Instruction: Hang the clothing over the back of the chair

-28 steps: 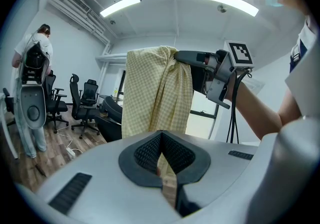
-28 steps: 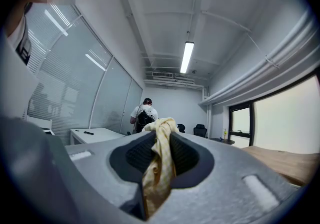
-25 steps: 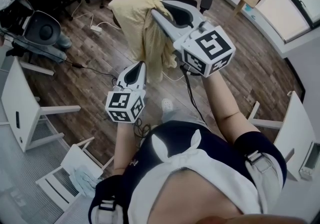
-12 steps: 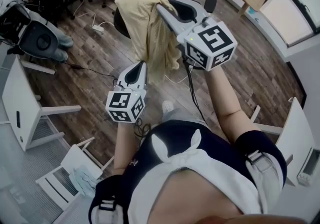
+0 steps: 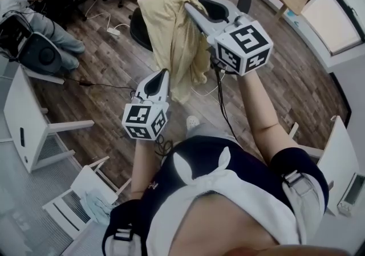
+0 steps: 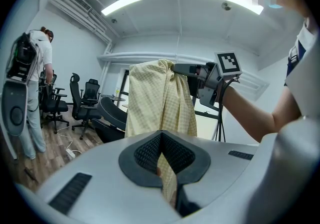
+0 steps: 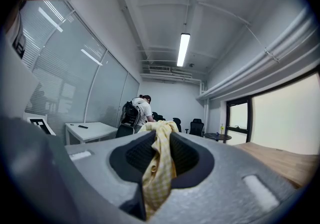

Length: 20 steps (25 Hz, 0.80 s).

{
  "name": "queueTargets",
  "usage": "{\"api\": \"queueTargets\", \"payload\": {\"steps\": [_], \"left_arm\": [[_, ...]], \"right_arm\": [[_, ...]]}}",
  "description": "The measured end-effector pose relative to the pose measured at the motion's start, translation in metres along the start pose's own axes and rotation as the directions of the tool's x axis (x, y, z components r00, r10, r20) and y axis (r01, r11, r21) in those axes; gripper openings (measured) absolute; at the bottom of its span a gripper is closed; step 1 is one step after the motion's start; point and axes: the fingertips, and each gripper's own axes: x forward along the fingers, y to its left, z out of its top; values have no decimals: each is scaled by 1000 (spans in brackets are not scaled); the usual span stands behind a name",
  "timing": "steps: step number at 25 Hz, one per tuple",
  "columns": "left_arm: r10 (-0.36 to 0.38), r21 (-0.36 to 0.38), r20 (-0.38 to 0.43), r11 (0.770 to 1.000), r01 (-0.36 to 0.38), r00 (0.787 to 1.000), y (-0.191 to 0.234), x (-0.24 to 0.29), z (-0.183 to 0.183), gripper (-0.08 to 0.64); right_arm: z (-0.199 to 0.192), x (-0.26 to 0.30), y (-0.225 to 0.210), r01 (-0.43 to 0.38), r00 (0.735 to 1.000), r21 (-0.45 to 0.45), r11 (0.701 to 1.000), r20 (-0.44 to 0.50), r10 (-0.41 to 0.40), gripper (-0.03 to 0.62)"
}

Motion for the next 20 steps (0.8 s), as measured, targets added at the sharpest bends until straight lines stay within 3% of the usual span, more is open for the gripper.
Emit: {"api": "queueTargets", "payload": {"steps": [14,20], "left_arm": [[-32,11,22,999,31,999,4,31,18,6],[-43,24,29,999,42,999,4,47,27,6]], "right_arm": [[-37,25,-37,-13,997,3,1000,-71,13,84],[-56,35,-51,-25,992,-40,999,-128,20,84]]}}
